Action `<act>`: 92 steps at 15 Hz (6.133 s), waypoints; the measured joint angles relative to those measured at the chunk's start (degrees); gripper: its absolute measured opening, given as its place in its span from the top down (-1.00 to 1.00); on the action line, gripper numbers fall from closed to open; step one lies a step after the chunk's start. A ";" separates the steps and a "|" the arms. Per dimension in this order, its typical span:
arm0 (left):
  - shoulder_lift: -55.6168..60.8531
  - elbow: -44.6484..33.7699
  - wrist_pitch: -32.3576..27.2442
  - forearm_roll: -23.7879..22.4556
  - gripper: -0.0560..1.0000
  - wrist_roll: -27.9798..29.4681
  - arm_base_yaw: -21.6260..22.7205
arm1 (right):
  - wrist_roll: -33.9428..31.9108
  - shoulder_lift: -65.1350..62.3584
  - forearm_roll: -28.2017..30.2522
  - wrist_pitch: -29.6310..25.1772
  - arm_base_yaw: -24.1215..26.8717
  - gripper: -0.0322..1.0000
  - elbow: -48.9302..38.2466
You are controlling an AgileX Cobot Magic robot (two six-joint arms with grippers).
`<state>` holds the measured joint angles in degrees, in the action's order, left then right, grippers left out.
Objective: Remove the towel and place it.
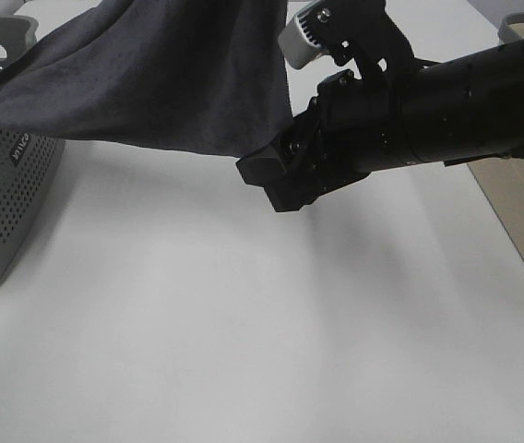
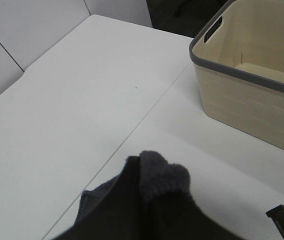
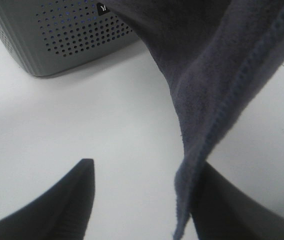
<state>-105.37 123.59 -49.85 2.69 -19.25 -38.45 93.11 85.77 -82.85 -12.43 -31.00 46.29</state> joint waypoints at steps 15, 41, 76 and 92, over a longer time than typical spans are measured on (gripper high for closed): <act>0.00 0.00 -7.39 -5.50 0.89 -4.53 0.00 | -46.24 -2.35 35.70 -14.55 3.50 0.92 3.09; -0.29 0.00 31.74 -15.41 0.89 -6.53 7.62 | -84.45 6.88 112.36 -19.42 6.65 0.92 65.55; -34.43 31.28 67.49 -10.31 0.89 -6.53 22.40 | -99.47 33.00 120.61 13.24 11.40 0.92 86.12; -22.29 31.28 -6.59 -3.61 0.89 -0.57 18.62 | -90.99 23.43 85.66 -38.73 11.34 0.92 86.23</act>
<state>-127.65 154.87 -56.44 -0.92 -19.82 -19.82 2.12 109.21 2.81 -51.17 -19.65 132.53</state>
